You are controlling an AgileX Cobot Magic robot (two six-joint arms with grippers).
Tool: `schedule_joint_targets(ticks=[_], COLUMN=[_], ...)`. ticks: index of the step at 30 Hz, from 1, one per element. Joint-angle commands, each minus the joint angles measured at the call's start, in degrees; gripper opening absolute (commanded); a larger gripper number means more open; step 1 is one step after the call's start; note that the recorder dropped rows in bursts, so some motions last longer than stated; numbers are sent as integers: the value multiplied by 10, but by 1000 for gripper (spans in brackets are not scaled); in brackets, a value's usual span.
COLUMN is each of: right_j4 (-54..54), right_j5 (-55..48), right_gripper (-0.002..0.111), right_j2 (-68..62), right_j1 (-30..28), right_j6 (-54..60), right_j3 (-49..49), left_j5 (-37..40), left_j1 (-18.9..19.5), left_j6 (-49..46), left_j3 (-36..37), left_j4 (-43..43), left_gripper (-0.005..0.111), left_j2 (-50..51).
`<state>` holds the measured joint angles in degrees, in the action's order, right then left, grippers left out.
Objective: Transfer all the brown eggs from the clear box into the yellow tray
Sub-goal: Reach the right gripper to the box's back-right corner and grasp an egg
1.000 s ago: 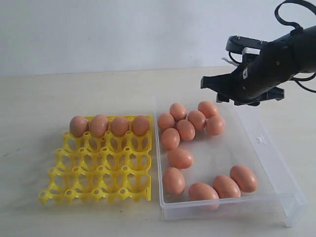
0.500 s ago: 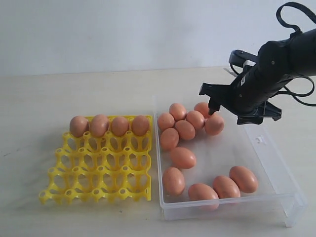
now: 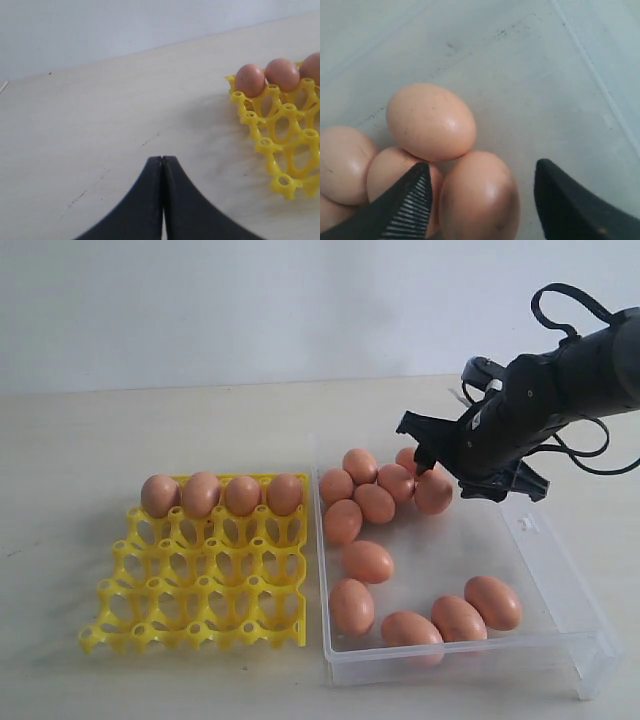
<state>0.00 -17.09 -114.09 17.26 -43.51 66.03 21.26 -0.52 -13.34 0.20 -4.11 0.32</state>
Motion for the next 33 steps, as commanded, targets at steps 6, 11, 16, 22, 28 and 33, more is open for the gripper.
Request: schedule_joint_targets(ticks=[6, 11, 16, 22, 28, 33], right_j4=[11, 11, 11, 31, 42, 45], right_j5=[-6, -17, -27, -41, -63, -56], right_gripper=[32, 47, 66, 67, 67, 67], right_j2=[-18, -18, -1, 29, 30, 30], right_j1=[1, 1, 1, 1, 4, 14], right_j6=[3, 25, 25, 21, 19, 19], right_j3=[1, 1, 1, 1, -1, -1], left_j5=[-4, -4, -4, -4, -4, -4], left_j1=[-1, -1, -1, -1, -1, -1], left_j6=[-1, -1, -1, -1, -1, -1], left_j3=[-2, -2, -2, -2, -2, -2], left_j4=[-1, -1, -1, -1, -1, -1], left_gripper=[0, 0, 0, 0, 0, 0], left_j2=[-3, -3, -3, -3, -3, -3])
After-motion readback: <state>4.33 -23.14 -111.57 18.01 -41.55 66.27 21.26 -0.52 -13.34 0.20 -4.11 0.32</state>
